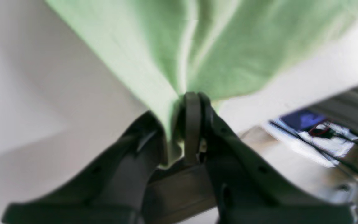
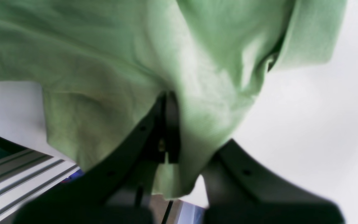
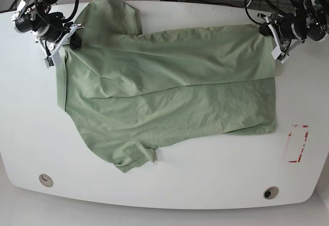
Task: Layout the t-shirt on the table in an organized manner, then fold the t-shirt properly
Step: 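Move the left gripper along the shirt edge toward the shoulder and regrasp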
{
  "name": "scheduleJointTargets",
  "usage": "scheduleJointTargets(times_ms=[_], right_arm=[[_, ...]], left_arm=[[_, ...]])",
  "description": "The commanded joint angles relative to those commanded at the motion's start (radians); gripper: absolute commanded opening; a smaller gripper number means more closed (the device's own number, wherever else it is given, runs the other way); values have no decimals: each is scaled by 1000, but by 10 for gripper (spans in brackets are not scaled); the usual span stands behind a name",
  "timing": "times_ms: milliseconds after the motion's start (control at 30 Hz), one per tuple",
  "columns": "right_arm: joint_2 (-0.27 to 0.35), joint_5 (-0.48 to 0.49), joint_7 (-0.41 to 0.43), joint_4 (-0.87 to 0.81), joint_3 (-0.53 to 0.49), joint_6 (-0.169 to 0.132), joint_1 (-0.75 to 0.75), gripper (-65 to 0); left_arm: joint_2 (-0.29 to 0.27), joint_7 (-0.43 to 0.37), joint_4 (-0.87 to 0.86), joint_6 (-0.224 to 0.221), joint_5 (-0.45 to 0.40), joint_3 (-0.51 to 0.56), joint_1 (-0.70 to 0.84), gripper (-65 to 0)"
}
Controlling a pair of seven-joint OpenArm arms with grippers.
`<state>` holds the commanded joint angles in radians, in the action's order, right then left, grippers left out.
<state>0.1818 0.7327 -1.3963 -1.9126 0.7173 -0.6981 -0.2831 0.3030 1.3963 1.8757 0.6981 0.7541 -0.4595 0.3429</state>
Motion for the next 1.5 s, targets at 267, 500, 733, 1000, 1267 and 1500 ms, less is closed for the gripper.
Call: scheduleJointTargets(times_ms=[267,500,733,1000,1267,1500], right_arm=[[2,0,0,-3,2,0,-2,-650],[5,0,0,-3,2,0,-5,-650],[5,0,0,-2,2,0,-3,-650],[3,0,0,0,-5,0,0,-650],[3,0,0,0,-5,0,0,-650],[3,0,0,2,-5,0,0,-650]], left_arm=[[92,0,46,0,152,-84,9,-596],[164,0,46,0,287,-187,6,-596],[195,0,44,0,325,-204,3,-590],[189,0,31,0,325,-183,6,-442],[187,0,-123,0,325,-206,2,-292],[187,-13,-250,0,327,-189,-25,-286]])
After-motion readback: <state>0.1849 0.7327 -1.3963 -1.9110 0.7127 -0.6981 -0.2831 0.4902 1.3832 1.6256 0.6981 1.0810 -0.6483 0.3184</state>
